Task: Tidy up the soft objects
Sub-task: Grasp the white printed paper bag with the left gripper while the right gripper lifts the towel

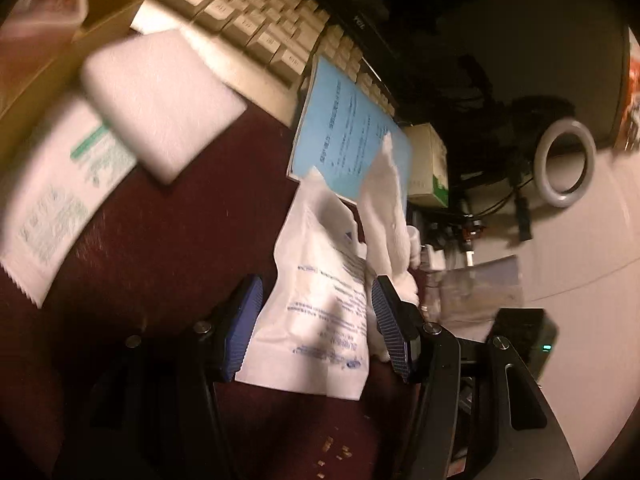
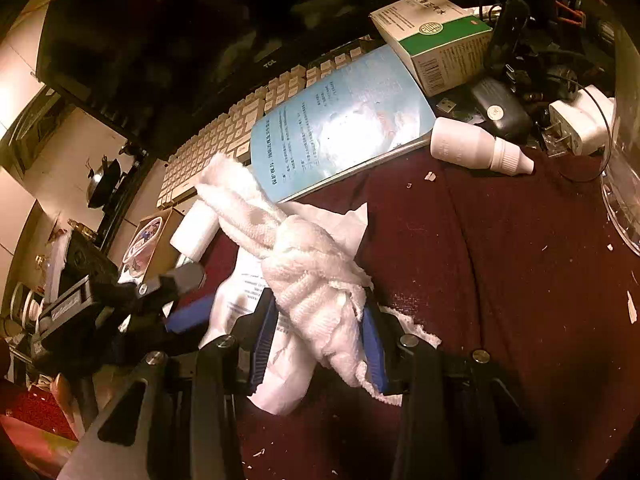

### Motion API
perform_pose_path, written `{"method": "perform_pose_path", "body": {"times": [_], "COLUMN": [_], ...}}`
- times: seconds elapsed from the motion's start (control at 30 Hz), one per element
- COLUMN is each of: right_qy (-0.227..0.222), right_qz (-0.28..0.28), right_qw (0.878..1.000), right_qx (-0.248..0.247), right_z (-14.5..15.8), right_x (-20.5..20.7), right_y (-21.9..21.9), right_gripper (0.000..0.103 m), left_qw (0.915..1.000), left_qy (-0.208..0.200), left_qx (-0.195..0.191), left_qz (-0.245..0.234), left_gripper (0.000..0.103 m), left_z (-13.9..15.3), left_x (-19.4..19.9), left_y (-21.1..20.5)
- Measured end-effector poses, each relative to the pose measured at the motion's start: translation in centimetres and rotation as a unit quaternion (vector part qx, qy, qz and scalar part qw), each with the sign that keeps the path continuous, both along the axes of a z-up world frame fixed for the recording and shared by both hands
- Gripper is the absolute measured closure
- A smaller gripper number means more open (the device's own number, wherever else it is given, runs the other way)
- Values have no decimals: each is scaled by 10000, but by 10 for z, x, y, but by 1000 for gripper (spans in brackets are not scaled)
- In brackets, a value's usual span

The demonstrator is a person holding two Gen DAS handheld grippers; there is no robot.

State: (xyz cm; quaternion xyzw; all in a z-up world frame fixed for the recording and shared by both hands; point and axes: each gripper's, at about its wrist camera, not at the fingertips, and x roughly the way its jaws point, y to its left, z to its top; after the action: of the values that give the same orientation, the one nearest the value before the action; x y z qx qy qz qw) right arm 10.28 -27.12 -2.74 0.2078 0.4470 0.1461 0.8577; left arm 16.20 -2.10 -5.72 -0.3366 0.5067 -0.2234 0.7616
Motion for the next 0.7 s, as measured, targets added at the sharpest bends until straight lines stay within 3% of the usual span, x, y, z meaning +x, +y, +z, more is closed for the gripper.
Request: {"method": "perform_pose_path", "body": {"times": [0.1, 0.17, 0.33, 0.4, 0.47, 0.6, 0.7], "right_qy": [-17, -26, -23, -26, -31, -40, -73], "right_qz": [-33, -44, -72, -81, -99, -140, -178], "right_qw": [10000, 10000, 9998, 9998, 9999, 9999, 9998], "right_qx": [-32, 37, 206, 167, 86, 70, 100], "right_z": [0, -1, -3, -3, -1, -1, 0], "right_x": [-1, -1, -3, -3, -3, -3, -5], "right_y": [1, 0, -5, -4, -1, -2, -2], "right_gripper": [63, 63, 63, 63, 63, 63, 63], "left_qw": [9988, 9980, 9906, 9884, 9938, 9985, 9980], "left_qy": [220, 216, 17, 104, 168, 86, -77], "left_qx": [-329, -485, -1366, -1516, -1100, -546, -604], "left_qz": [-281, -334, -93, -61, -35, -10, -140], "left_gripper": [48, 55, 55, 56, 82, 92, 94], "left_z": [-7, -7, -5, -9, -9, -3, 4], "left_x": [5, 1, -9, -8, -6, -7, -17], "left_y": [-14, -17, 3, 6, 0, -13, -7]}}
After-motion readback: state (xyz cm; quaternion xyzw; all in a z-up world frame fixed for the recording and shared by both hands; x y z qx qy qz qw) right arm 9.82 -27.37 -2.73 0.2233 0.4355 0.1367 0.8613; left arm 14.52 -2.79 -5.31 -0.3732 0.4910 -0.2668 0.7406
